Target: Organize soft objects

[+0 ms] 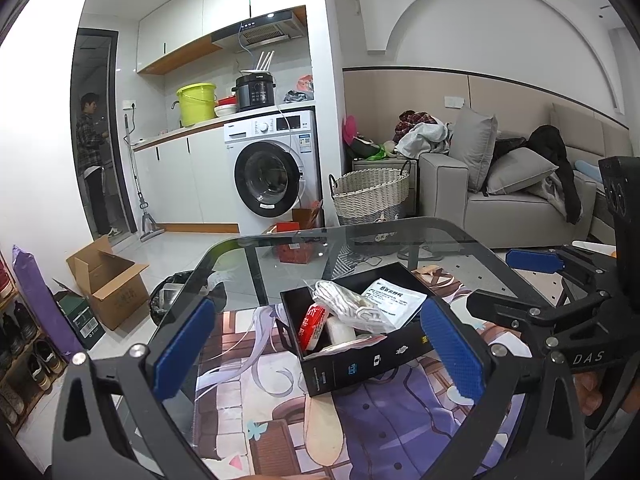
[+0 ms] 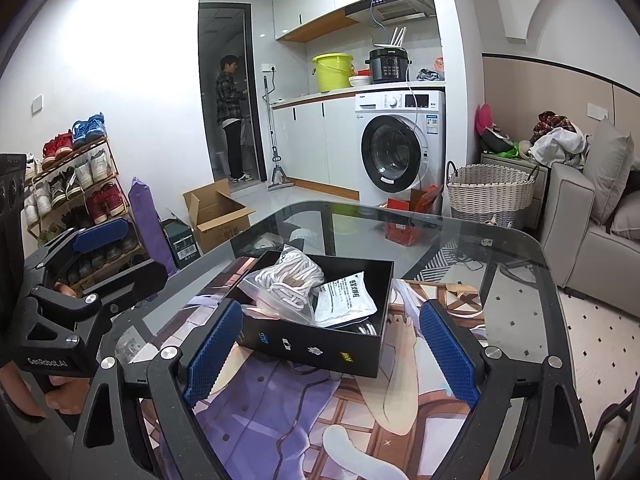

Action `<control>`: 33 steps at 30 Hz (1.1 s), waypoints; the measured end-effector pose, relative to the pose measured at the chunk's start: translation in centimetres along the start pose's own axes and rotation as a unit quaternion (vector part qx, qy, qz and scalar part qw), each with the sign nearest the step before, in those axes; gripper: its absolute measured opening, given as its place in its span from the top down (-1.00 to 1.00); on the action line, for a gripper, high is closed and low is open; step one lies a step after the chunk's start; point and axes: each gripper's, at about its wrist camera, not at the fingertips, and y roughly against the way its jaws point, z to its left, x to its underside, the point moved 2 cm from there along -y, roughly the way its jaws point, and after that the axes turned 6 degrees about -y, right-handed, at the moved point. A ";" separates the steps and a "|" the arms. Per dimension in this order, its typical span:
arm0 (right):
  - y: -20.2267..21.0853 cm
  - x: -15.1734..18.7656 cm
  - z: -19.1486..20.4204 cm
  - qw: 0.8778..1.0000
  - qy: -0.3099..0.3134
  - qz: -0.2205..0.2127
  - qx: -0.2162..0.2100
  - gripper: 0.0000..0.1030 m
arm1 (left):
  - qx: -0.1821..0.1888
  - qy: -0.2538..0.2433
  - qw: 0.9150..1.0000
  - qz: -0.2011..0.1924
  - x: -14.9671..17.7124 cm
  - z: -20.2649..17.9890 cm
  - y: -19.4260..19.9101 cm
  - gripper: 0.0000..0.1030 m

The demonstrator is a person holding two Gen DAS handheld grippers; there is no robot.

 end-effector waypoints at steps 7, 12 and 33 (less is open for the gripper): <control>-0.1 0.2 0.0 1.000 0.000 0.002 0.000 -0.78 | 0.001 0.003 1.000 -0.001 -0.1 -0.2 0.0 -1.00; -0.1 0.2 0.1 1.000 0.000 0.001 0.000 -0.78 | 0.003 0.001 1.000 -0.002 -0.1 -0.3 0.0 -1.00; -0.4 0.5 0.1 1.000 -0.005 0.009 -0.001 -0.78 | 0.001 0.004 1.000 0.001 0.2 -0.3 -0.2 -1.00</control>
